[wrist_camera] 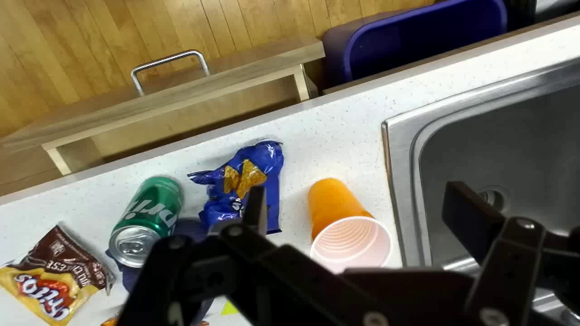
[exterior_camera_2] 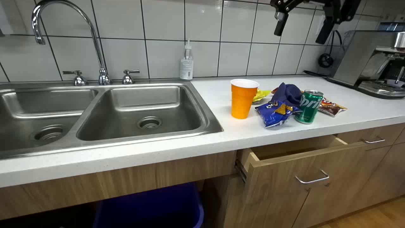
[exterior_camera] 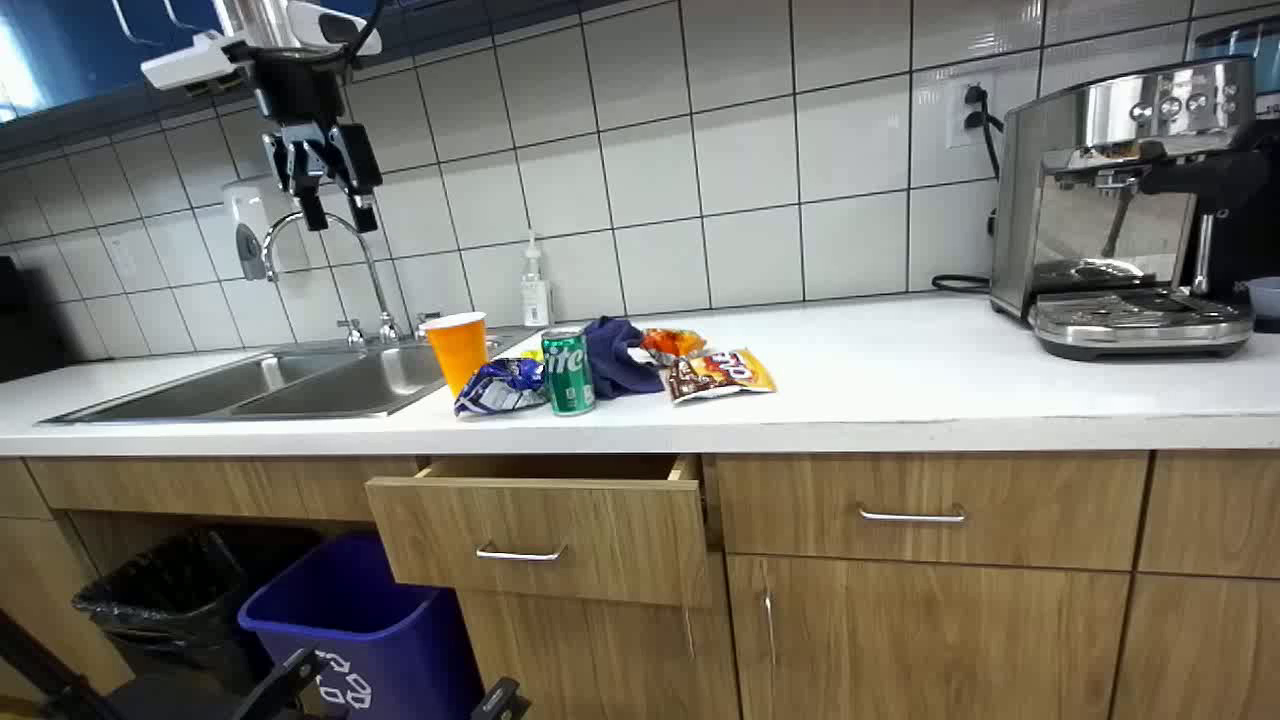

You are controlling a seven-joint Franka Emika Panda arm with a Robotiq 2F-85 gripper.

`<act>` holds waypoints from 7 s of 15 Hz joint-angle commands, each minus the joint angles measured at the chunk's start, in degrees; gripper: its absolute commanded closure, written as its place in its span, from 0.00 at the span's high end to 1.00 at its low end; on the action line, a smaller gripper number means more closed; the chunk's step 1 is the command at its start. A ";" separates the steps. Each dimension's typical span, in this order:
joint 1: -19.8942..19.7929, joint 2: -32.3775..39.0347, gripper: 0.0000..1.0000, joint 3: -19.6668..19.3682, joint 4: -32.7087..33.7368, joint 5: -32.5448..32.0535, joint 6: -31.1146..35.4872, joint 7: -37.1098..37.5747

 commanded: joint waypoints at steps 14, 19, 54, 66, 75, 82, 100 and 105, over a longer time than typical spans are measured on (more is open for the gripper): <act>0.09 0.02 1.00 -2.20 -5.11 -0.51 5.76 -2.83; 0.30 -0.06 1.00 -4.37 -8.27 -0.09 7.28 -8.52; -4.93 14.91 1.00 -10.59 -16.41 -17.31 19.13 -9.89; -5.03 16.61 1.00 -10.67 -16.63 -19.06 21.49 -10.35; -4.99 24.30 1.00 -12.61 -15.24 -24.41 30.49 -11.19; -3.23 29.60 1.00 -14.23 -13.61 -25.52 35.58 -12.20; 1.51 37.13 1.00 -18.72 -9.27 -27.75 39.00 -11.07; 2.38 35.72 1.00 -19.56 -10.92 -27.31 39.82 -9.81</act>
